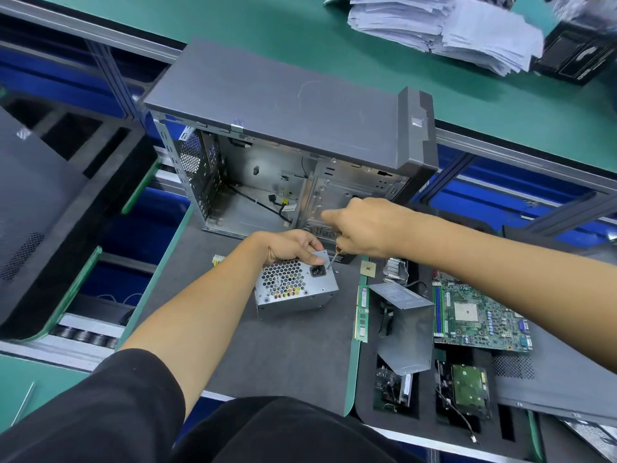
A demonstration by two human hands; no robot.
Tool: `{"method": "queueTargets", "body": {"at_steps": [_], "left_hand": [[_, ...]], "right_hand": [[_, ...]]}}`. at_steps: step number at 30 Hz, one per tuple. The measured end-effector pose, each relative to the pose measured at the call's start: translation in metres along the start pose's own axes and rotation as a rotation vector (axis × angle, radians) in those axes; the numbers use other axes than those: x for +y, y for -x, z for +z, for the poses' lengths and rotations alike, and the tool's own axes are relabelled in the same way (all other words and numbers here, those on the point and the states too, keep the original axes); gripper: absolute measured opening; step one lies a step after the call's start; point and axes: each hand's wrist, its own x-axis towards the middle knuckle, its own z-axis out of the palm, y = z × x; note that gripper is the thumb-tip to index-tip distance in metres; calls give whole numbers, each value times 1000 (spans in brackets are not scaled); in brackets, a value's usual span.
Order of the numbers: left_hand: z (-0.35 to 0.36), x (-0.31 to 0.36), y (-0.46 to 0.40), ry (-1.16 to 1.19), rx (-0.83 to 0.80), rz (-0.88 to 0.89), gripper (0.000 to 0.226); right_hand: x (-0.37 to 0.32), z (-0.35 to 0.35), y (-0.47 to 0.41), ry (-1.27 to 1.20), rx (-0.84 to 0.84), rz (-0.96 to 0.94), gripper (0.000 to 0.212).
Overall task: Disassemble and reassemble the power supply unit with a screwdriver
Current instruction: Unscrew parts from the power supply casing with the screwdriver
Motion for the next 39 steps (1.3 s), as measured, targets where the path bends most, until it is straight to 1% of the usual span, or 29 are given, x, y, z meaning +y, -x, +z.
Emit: {"method": "queueTargets", "body": {"at_steps": [2,4,5,7,9,11,13,14,16,18,19,20,22,24,25,27,28,29,31,33,35,37,39], "left_hand": [[0,0,0,4,3,-3,20],[-1,0,1,11,3,-13,20],[-1,0,1,14,4,-17,20],[0,0,0,27,-3,-22,17],[1,-1,-2,20,-13,-21,17],[2,0,-2,8,-17,-16,21],[2,0,-1,8,-36,-13,22],[3,1,-1,6,-41,-12,22],[3,1,0,4,-26,-6,25],[4,1,-1,9,-20,7,29],[3,1,-1,9,-30,12,30],[3,1,0,13,-45,15,31],[3,0,0,26,-72,22,32],[4,0,1,39,-89,35,29],[5,1,1,26,-80,41,34],[6,1,-1,-19,-72,70,55],[6,2,-1,-26,-83,92,56],[6,1,-2,-31,-92,112,52],[5,1,-2,-31,-104,130,48],[5,-1,-2,-25,-113,124,46],[4,-1,-2,-33,-113,108,37],[4,-2,-3,-44,-103,112,27],[4,-2,-3,-27,-109,128,22]], "right_hand": [[1,0,2,-90,-33,18,30],[7,-5,4,-78,-61,-22,37],[10,-8,5,-23,-50,-71,41],[16,-12,6,103,-38,-250,46],[19,-14,8,142,-83,-396,47],[19,-13,8,144,-86,-431,44],[15,-10,7,109,-46,-380,28],[11,-7,6,84,-24,-328,22],[4,0,5,32,15,-178,15],[-1,6,7,-36,39,-6,16],[-2,8,9,-78,33,54,20],[-1,8,10,-117,21,69,25],[2,3,13,-157,-2,-9,31],[7,-4,13,-114,-32,-177,39],[9,-8,13,-55,-57,-276,42],[13,-13,10,28,-95,-424,43],[14,-14,9,48,-90,-465,44],[14,-14,7,57,-75,-486,42],[15,-11,6,38,-47,-463,29],[13,-8,6,-19,-11,-395,21],[7,-5,6,-96,10,-321,13],[3,-2,3,-112,7,-237,13],[1,0,1,-98,8,-150,19]]}}
